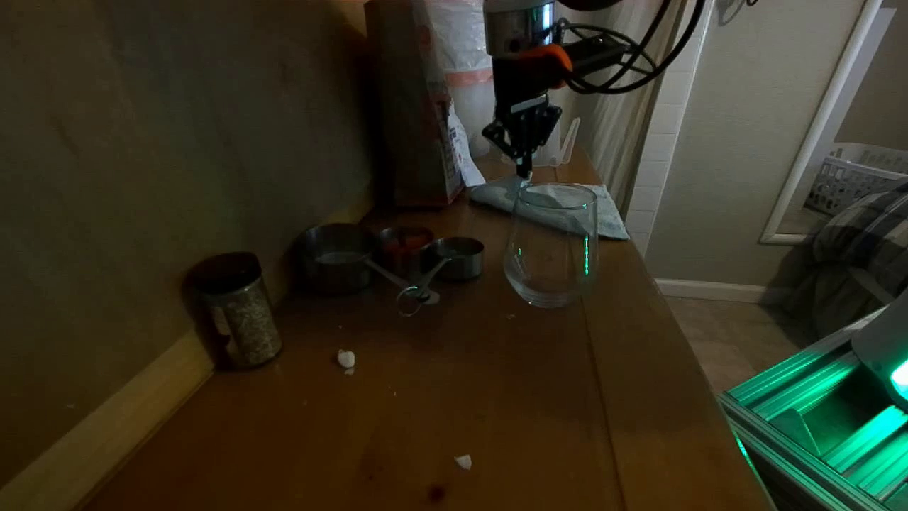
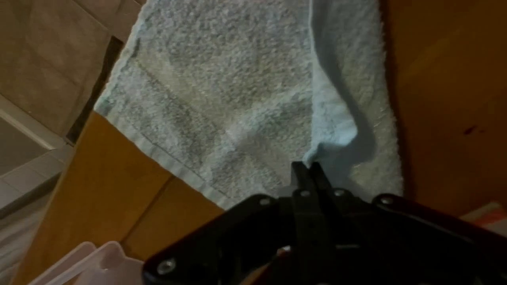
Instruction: Fold the white cloth in half
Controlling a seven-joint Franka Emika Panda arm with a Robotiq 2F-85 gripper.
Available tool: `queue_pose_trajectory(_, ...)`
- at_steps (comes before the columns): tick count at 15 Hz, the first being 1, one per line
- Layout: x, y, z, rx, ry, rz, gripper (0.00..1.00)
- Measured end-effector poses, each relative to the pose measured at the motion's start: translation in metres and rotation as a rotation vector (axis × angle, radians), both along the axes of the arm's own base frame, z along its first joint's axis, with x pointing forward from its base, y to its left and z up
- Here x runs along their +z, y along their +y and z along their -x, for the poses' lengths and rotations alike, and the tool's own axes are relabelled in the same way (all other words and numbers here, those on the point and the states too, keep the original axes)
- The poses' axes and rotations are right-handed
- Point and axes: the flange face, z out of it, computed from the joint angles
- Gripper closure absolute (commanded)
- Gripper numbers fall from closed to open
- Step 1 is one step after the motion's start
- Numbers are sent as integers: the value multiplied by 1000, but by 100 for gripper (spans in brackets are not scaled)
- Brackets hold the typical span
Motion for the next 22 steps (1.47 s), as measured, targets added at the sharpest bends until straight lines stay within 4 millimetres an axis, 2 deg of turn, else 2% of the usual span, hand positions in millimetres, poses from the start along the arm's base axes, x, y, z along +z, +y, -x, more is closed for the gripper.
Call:
queue_pose_trajectory(2, -2, -21, -6, -34, 2, 11, 98)
queue_pose_trajectory(4, -4, -33, -9, -54, 5, 18, 98)
queue_pose_trajectory(9, -5, -34, -9, -57, 7, 18, 98)
queue_pose_trajectory(11, -8, -41, -11, -73, 17, 24, 98)
queue_pose_trajectory(18, -19, -100, -24, -195, 46, 41, 98)
queue_pose_trajectory(22, -25, -121, -22, -230, 69, 52, 98)
